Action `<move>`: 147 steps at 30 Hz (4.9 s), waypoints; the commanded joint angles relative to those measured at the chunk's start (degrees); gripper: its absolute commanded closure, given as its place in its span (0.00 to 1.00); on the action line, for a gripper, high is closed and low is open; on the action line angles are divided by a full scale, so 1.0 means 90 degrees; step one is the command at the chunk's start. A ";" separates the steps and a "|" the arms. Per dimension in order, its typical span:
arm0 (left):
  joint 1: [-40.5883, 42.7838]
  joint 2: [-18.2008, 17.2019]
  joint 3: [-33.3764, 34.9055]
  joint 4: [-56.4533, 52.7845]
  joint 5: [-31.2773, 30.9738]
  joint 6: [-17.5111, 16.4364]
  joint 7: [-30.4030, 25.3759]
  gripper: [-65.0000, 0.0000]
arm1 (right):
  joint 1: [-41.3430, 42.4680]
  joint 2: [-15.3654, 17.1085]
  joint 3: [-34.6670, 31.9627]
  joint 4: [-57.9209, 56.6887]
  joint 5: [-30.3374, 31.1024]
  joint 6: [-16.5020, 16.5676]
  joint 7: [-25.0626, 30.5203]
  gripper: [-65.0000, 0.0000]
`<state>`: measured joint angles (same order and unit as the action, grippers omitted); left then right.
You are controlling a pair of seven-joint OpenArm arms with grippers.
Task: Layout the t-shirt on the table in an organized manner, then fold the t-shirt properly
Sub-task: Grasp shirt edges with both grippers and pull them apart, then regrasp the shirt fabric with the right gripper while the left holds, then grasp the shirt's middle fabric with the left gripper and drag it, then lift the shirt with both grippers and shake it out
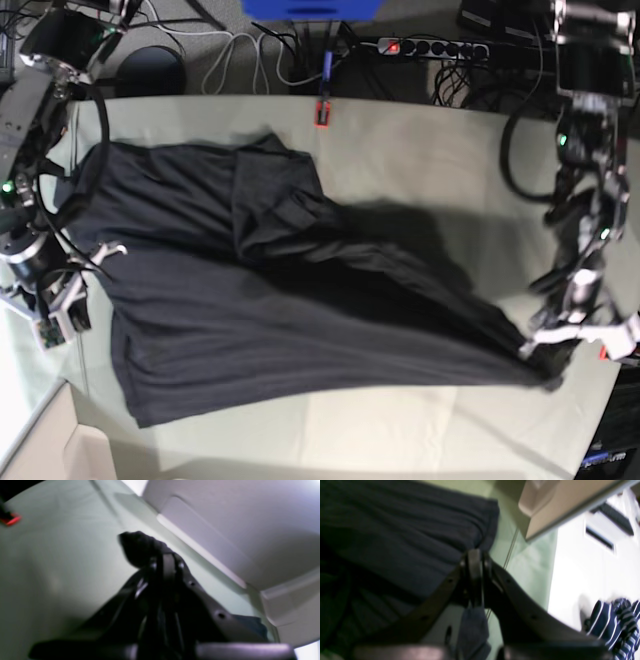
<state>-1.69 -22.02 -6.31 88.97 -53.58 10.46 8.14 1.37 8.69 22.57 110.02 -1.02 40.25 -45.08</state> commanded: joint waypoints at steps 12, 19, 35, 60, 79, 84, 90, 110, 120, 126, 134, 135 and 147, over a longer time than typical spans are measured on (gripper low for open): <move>0.1688 -0.0088 -0.1805 0.0112 -0.0020 -0.0053 -0.0226 1.00 | -0.1212 -0.0062 -0.1741 0.0079 0.0069 -0.0028 0.0042 0.91; 0.2264 -0.0078 -0.1951 0.0112 -0.0020 -0.0053 -0.0236 1.00 | -0.1641 -0.0286 -0.2805 -0.0068 0.0069 -0.0028 0.0052 0.58; 0.2860 -0.0078 -0.1961 0.0161 -0.0020 -0.0053 -0.0236 1.00 | -0.1514 -0.0785 -0.2815 -0.1601 0.0079 -0.0028 0.0081 0.43; 0.3358 0.0459 -0.1824 0.1362 0.0029 -0.0063 -0.0226 1.00 | -0.1749 -0.0540 -0.2219 -0.0605 0.0079 -0.0028 0.0052 1.00; 0.2244 0.0283 0.2718 0.2417 0.0049 -0.0024 -0.0226 1.00 | -0.1368 -0.0218 0.2997 0.0538 0.0098 -0.0028 0.0599 1.00; 0.1336 0.0117 0.3997 0.2144 0.0059 -0.0005 -0.0226 0.99 | -0.1104 -0.0199 0.3485 0.0108 0.0089 -0.0028 0.0628 1.00; 0.0418 -0.0186 0.5355 0.1949 0.0059 -0.0005 -0.0216 0.75 | -0.1114 -0.0072 0.3554 -0.0371 0.0079 -0.0028 0.0638 1.00; -0.1301 0.1133 0.3206 -0.2037 0.0059 -0.0034 -0.0236 0.43 | -0.1143 0.0124 0.3495 -0.0820 0.0089 -0.0028 0.0638 1.00; -0.2688 0.2188 0.3909 -0.5368 0.0059 -0.0044 -0.0265 0.43 | -0.1173 0.0114 0.3368 -0.0820 0.0089 -0.0028 0.0638 1.00; -0.3148 0.2452 0.4544 -0.6501 0.0059 -0.0044 -0.0275 0.44 | -0.1182 0.0085 0.3261 -0.0820 0.0089 -0.0028 0.0628 1.00; -0.3265 0.2452 0.5394 -0.6520 0.0059 -0.0044 -0.0284 0.77 | -0.1153 -0.0003 0.2948 -0.0820 0.0079 -0.0028 0.0628 1.00; -0.3265 0.2442 0.5394 -0.6520 0.0059 -0.0044 -0.0284 0.88 | -0.1143 -0.0003 0.2919 -0.0820 0.0079 -0.0028 0.0628 1.00; -0.2522 0.0967 0.5228 -0.3981 -0.0020 -0.0005 -0.0245 1.00 | -0.1104 0.0016 0.2420 -0.0830 0.0079 -0.0028 0.0638 1.00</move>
<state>-22.24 -13.78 41.21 52.58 -53.63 10.28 7.44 -8.95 7.90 44.03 101.60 -1.06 40.27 -40.69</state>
